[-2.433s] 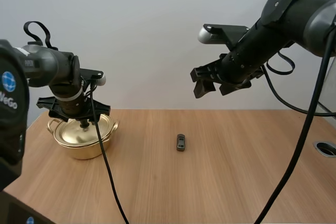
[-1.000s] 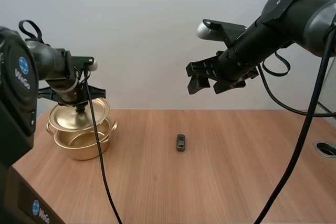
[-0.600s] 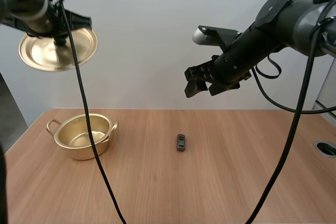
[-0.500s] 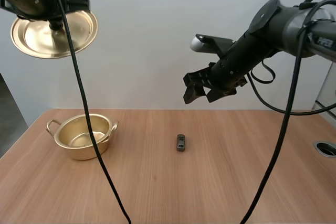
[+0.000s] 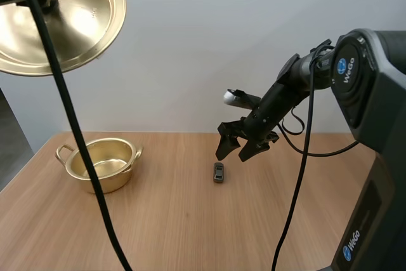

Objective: Open the pot, put the car inside, and close it

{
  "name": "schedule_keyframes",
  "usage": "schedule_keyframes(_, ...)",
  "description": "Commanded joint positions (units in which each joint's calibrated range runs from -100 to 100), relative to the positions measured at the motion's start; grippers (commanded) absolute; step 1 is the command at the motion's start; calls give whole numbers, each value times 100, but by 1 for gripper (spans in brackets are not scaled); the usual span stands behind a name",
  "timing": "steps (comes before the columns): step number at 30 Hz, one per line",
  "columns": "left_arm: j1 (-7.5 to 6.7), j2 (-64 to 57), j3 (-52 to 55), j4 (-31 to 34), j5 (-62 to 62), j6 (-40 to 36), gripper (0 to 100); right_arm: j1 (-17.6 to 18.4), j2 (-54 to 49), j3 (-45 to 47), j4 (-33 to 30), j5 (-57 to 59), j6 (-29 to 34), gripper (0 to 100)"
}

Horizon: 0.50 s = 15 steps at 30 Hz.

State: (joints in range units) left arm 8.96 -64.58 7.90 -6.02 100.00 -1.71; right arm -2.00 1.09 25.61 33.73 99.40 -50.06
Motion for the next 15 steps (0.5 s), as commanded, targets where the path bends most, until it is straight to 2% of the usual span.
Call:
schedule_keyframes(1, 1, -278, -4, -10, 0, 2, 0, 0, 171, -1, 83, -351, -49, 100)
schedule_keyframes(7, 1, -625, -4, -49, 0, 2, 0, 0, 474, -1, 529, -705, -407, 100)
schedule_keyframes(15, 1, -754, -4, -97, 0, 27, 0, 232, 1193, -1, 404, -925, -387, 100)
